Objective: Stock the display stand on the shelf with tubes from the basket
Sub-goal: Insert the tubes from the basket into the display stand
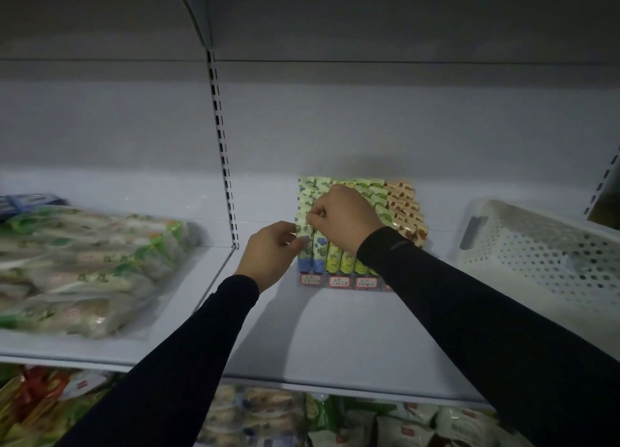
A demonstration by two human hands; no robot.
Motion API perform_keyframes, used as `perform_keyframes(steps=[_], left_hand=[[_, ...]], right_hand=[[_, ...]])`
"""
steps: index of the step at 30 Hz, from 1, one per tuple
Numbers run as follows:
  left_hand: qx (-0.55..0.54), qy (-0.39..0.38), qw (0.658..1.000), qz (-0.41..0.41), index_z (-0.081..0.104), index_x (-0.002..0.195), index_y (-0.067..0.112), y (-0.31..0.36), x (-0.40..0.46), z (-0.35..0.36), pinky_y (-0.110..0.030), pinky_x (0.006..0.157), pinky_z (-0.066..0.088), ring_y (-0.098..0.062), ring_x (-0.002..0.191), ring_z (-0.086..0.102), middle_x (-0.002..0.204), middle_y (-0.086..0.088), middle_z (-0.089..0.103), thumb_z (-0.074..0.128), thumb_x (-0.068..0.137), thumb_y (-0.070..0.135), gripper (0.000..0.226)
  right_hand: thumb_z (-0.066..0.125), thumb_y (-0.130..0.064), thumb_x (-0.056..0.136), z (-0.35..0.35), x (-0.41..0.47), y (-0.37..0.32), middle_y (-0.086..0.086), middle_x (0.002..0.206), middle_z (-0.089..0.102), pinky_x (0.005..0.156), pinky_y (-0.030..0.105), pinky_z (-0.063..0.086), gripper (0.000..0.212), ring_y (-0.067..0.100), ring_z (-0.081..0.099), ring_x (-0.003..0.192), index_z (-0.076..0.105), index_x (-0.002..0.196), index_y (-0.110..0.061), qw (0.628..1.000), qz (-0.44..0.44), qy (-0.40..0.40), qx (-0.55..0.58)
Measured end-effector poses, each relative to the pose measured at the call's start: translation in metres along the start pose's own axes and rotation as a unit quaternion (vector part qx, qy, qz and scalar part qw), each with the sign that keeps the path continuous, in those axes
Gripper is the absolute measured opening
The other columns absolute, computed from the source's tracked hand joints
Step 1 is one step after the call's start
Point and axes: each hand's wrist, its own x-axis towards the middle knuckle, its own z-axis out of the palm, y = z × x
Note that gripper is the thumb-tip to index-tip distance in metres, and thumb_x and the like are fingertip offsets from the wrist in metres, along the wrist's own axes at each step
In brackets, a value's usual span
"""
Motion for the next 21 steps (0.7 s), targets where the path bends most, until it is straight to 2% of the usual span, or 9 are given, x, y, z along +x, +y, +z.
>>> perform_keyframes(steps=[3,6,8,10,13,16,19,21], left_hand=[[0.008,-0.002,1.0,0.01,0.066,0.111,0.019,-0.006,-0.005,0.006,-0.01,0.063,0.038,-0.011,0.09,0.065,0.099,0.004,0.071,0.068,0.088,0.033,0.027],[0.012,0.008,1.0,0.019,0.066,0.105,0.017,-0.01,-0.008,0.012,-0.006,0.061,0.037,-0.01,0.084,0.063,0.094,0.004,0.068,0.07,0.087,0.029,0.022],[0.011,0.016,1.0,0.02,0.065,0.105,0.017,-0.013,-0.01,0.015,-0.004,0.059,0.038,-0.006,0.08,0.061,0.092,0.004,0.067,0.072,0.087,0.029,0.023],[0.006,0.02,1.0,0.017,0.065,0.1,0.018,-0.015,-0.01,0.016,-0.003,0.059,0.04,0.001,0.076,0.06,0.089,0.005,0.068,0.073,0.086,0.029,0.019],[0.005,0.019,1.0,0.018,0.066,0.096,0.018,-0.018,-0.009,0.018,-0.001,0.06,0.04,0.005,0.076,0.059,0.089,0.006,0.069,0.073,0.086,0.029,0.016],[0.013,0.024,0.999,0.019,0.067,0.098,0.016,-0.019,-0.009,0.019,0.0,0.058,0.038,0.003,0.075,0.058,0.09,0.005,0.069,0.072,0.087,0.03,0.018],[0.018,0.031,0.999,0.021,0.068,0.102,0.014,-0.02,-0.009,0.021,-0.001,0.059,0.038,-0.001,0.077,0.058,0.091,0.006,0.067,0.07,0.088,0.031,0.022],[0.022,0.023,0.999,0.027,0.068,0.105,0.014,-0.022,-0.01,0.02,-0.003,0.06,0.039,-0.004,0.079,0.059,0.094,0.005,0.068,0.07,0.089,0.031,0.024]], right_hand=[[0.059,-0.022,0.089,0.002,0.003,0.002,-0.004,0.054,0.052,0.064,0.025,0.043,0.036,0.008,0.047,0.05,0.059,0.055,-0.011,1.0,0.008,-0.009,0.017],[0.06,-0.019,0.087,0.004,0.006,0.005,0.003,0.051,0.053,0.06,0.026,0.046,0.038,0.016,0.047,0.047,0.055,0.052,-0.007,0.999,0.006,-0.015,0.034],[0.06,-0.018,0.087,0.004,0.009,0.007,0.003,0.046,0.042,0.058,0.027,0.047,0.042,0.017,0.038,0.043,0.045,0.048,-0.011,0.999,-0.001,-0.021,0.034],[0.06,-0.019,0.087,0.004,0.01,0.008,0.0,0.044,0.035,0.053,0.024,0.043,0.045,0.014,0.034,0.041,0.041,0.047,-0.014,0.999,-0.005,-0.032,0.026],[0.061,-0.02,0.089,0.003,0.012,0.01,-0.003,0.044,0.039,0.048,0.017,0.034,0.046,0.006,0.037,0.04,0.043,0.047,-0.014,0.999,-0.004,-0.034,0.021],[0.062,-0.022,0.089,0.006,0.013,0.01,-0.001,0.047,0.048,0.05,0.02,0.035,0.044,0.004,0.043,0.043,0.047,0.049,-0.013,0.999,0.001,-0.034,0.023],[0.062,-0.022,0.088,0.008,0.013,0.01,0.006,0.061,0.063,0.056,0.021,0.037,0.046,0.013,0.058,0.054,0.045,0.047,-0.014,1.0,0.002,-0.02,0.015],[0.061,-0.02,0.088,0.01,0.012,0.009,0.009,0.059,0.061,0.055,0.021,0.036,0.049,0.018,0.059,0.056,0.039,0.045,-0.016,1.0,0.005,-0.013,0.018]])
